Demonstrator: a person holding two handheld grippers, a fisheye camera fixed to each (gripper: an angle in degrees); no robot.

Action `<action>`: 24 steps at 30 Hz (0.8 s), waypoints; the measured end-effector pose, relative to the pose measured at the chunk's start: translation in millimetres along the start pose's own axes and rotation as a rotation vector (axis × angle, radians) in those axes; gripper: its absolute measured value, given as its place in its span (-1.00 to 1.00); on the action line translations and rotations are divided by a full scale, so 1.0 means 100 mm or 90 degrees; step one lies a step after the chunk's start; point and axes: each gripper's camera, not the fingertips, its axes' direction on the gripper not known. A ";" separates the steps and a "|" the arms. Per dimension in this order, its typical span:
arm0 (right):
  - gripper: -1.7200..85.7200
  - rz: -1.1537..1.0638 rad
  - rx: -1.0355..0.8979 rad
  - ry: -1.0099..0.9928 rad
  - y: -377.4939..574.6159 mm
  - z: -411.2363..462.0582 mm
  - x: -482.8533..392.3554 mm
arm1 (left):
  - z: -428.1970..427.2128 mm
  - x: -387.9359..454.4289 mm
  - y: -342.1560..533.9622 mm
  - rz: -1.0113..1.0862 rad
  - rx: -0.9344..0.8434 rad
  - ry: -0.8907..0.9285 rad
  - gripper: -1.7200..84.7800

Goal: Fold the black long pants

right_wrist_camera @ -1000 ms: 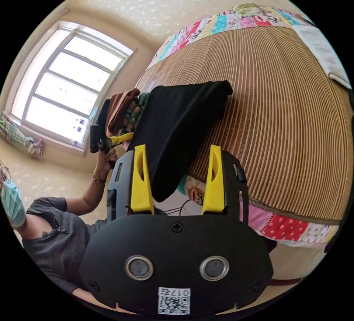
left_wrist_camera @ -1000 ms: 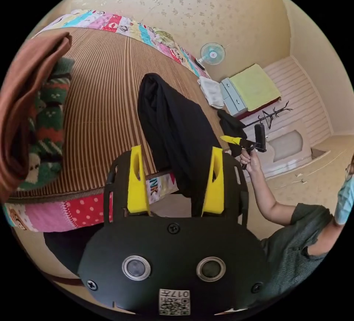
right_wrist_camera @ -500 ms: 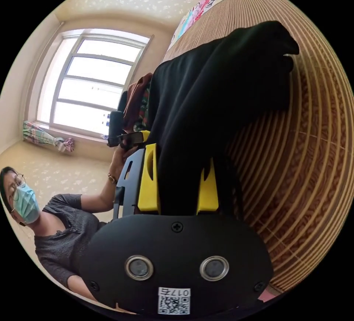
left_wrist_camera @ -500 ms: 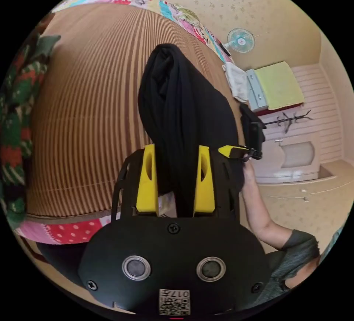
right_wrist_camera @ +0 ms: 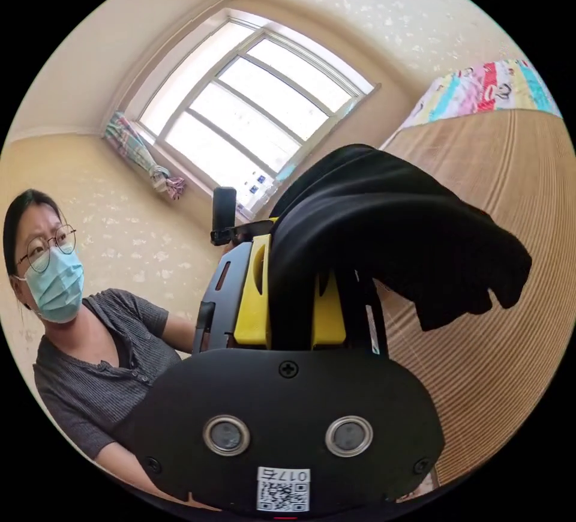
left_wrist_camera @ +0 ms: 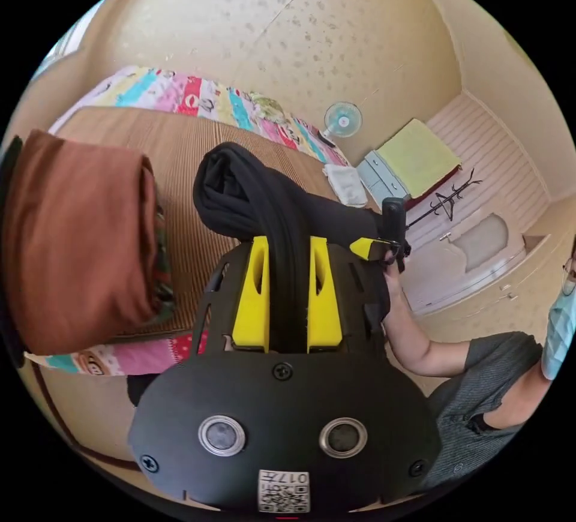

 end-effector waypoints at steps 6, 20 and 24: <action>-0.71 0.038 -0.006 0.103 -0.79 1.48 0.24 | -0.92 -0.82 -0.09 -0.069 0.014 -0.230 -0.67; -0.53 0.133 0.039 0.592 0.62 0.64 0.82 | -0.19 0.22 1.40 -0.062 0.160 -0.230 -0.52; -0.37 0.202 0.001 0.887 0.86 0.13 0.99 | 1.15 0.95 1.08 0.037 0.067 -0.172 -0.40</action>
